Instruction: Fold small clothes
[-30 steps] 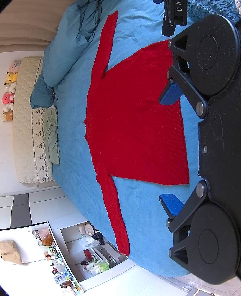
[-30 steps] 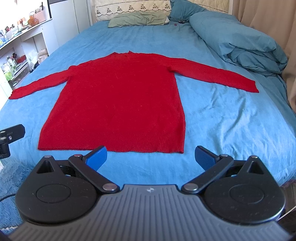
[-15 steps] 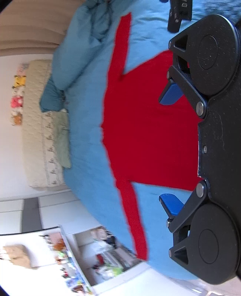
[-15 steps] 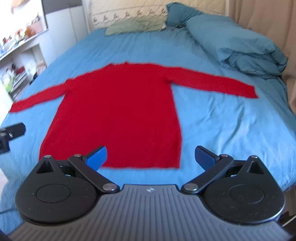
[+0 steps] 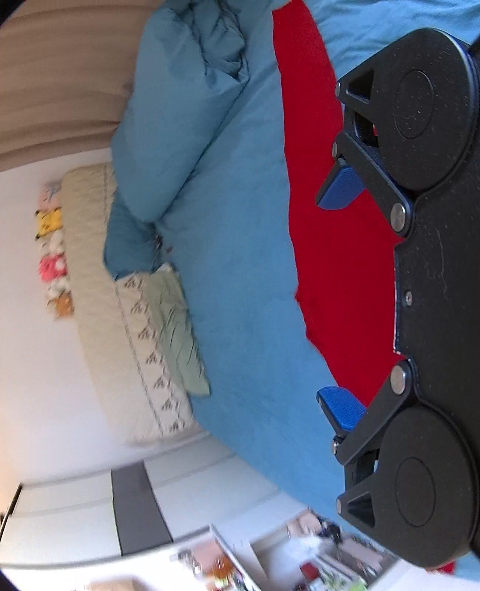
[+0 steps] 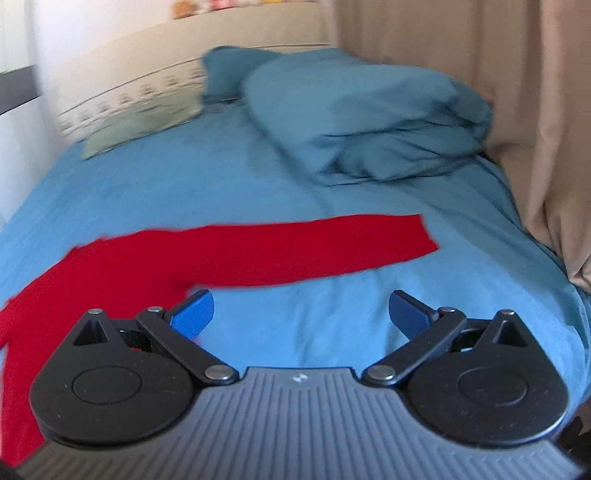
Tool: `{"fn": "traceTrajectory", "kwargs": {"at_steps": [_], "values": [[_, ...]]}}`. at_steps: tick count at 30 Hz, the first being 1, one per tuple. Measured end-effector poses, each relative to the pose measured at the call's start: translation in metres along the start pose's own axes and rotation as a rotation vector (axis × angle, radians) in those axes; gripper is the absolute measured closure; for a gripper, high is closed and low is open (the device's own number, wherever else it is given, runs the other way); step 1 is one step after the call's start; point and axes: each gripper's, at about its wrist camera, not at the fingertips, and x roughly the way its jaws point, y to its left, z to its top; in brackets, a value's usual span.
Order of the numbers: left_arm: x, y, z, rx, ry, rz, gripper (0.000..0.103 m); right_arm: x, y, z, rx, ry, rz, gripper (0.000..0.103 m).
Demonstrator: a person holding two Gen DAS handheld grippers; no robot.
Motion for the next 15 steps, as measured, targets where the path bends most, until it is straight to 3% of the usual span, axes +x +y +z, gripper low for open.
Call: {"fn": "traceTrajectory", "kwargs": {"at_steps": [4, 9, 15], "values": [[0.086, -0.040, 0.007, 0.090, 0.037, -0.063, 0.000, 0.071, -0.032, 0.005, 0.087, -0.038, -0.051, 0.000], [0.180, -0.075, 0.008, 0.082, 0.113, -0.159, 0.000, 0.153, -0.056, -0.002, 0.131, -0.025, -0.137, 0.000], [0.242, -0.118, 0.007, 0.110, 0.186, -0.219, 0.000, 0.210, -0.076, -0.008, 0.223, 0.013, -0.167, 0.000]]}}
